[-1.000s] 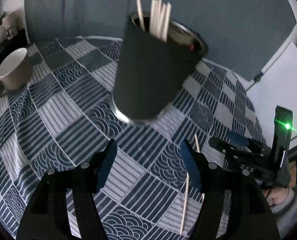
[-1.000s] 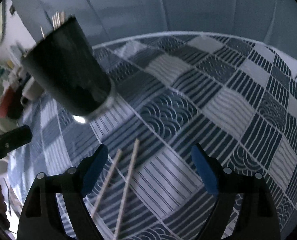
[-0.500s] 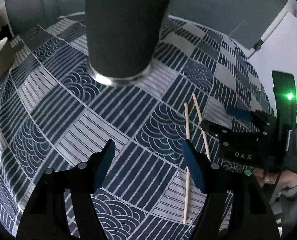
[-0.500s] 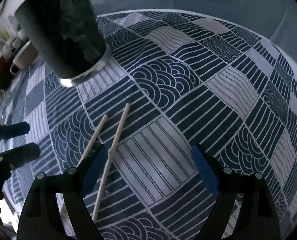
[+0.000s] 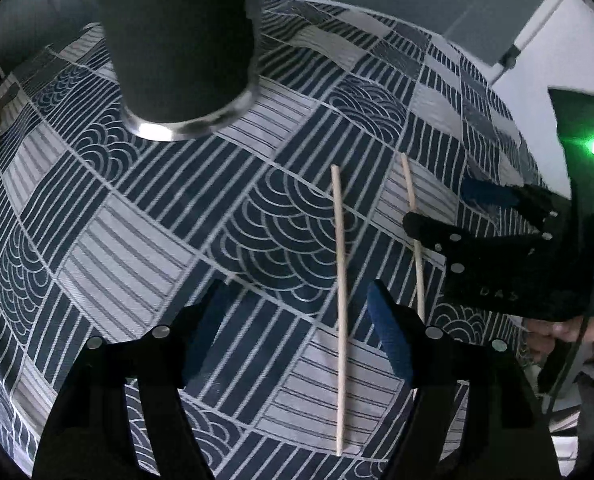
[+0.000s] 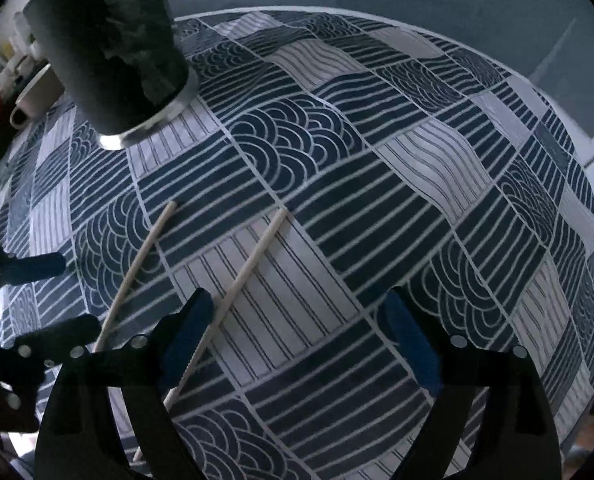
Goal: Organize utensils
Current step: 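Move both open tools down to the last sticks on the cloth, then close the left tool on a stick while the right tool grasps another, then lift both held sticks and carry them over the black cup, then lower both held sticks into the black cup and open both tools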
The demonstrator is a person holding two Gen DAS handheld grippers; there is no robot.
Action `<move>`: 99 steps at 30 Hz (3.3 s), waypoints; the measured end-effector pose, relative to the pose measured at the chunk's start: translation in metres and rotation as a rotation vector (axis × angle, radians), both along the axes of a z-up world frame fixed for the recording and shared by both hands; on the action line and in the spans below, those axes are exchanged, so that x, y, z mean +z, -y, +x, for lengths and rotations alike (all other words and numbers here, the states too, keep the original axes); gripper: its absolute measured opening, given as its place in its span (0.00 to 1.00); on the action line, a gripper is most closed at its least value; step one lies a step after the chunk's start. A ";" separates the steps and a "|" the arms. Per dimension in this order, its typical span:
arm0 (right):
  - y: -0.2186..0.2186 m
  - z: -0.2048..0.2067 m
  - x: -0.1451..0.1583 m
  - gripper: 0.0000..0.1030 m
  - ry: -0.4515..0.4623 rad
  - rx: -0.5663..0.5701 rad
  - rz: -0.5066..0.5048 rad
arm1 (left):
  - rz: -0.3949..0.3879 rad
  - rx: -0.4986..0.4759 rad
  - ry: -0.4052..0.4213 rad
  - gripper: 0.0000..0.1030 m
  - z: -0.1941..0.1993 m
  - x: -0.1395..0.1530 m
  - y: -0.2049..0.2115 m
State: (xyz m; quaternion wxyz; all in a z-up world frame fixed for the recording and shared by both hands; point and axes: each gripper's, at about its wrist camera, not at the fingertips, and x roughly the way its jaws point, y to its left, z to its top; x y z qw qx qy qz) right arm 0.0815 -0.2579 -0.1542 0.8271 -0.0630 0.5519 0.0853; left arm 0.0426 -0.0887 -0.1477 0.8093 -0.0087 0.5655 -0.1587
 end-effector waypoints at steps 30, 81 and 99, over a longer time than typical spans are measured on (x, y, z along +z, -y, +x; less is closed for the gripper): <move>0.066 0.005 0.013 0.04 -0.065 -0.102 0.093 | 0.070 0.145 -0.106 0.05 0.009 0.004 -0.066; -0.103 0.139 0.252 0.05 0.473 0.176 0.328 | -0.176 0.195 0.396 0.05 0.166 0.213 -0.096; -0.119 0.142 0.196 0.05 0.571 0.199 0.541 | -0.235 0.180 0.539 0.05 0.156 0.165 -0.098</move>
